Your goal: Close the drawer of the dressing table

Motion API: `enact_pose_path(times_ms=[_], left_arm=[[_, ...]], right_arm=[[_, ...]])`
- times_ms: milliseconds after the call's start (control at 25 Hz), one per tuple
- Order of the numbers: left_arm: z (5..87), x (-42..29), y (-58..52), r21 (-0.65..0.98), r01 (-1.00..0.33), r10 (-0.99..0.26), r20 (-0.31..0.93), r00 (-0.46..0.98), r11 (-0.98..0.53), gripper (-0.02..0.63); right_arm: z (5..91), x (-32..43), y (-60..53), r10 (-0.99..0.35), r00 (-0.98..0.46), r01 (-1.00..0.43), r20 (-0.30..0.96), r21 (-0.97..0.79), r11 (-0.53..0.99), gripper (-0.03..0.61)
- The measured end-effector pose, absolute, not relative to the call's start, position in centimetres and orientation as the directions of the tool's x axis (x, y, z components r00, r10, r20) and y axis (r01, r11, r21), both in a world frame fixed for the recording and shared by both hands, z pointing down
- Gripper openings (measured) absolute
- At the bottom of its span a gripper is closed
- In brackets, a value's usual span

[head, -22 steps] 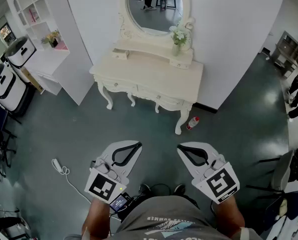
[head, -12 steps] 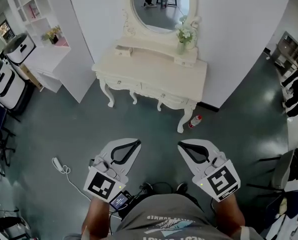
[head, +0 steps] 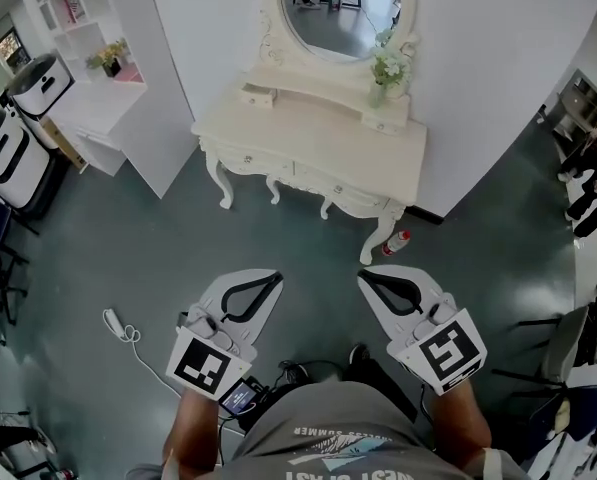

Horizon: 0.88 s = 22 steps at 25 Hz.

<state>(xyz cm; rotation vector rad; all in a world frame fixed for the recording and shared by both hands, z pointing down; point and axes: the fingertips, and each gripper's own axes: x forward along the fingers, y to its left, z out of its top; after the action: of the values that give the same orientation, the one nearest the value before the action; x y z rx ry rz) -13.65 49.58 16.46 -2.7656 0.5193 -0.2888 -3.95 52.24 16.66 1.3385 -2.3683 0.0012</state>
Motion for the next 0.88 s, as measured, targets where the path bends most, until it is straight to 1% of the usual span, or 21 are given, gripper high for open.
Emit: enact_pose_path(times_ms=[200,440,880], left_arm=[[16.9,-13.2,47.0,-0.324,-0.35,-0.413,0.149,0.899,-0.879,0.003],[17.7,-12.8,43.2,-0.331,-0.424,-0.498,0.183,0.848,-0.843,0.003],[18.5,-8.1,34.7,-0.335,-0.536,-0.615,0.206,0.761,-0.775,0.003]], right_arm=[[16.9,-3.2,48.7,-0.802,-0.475,-0.801,0.363,0.198,0.564,0.002],[17.1,-2.4,43.3,-0.763,-0.556,-0.76,0.33,0.17,0.627,0.001],[18.4,1.8,32.2,-0.662,-0.676,-0.653,0.323,0.152,0.742,0.002]])
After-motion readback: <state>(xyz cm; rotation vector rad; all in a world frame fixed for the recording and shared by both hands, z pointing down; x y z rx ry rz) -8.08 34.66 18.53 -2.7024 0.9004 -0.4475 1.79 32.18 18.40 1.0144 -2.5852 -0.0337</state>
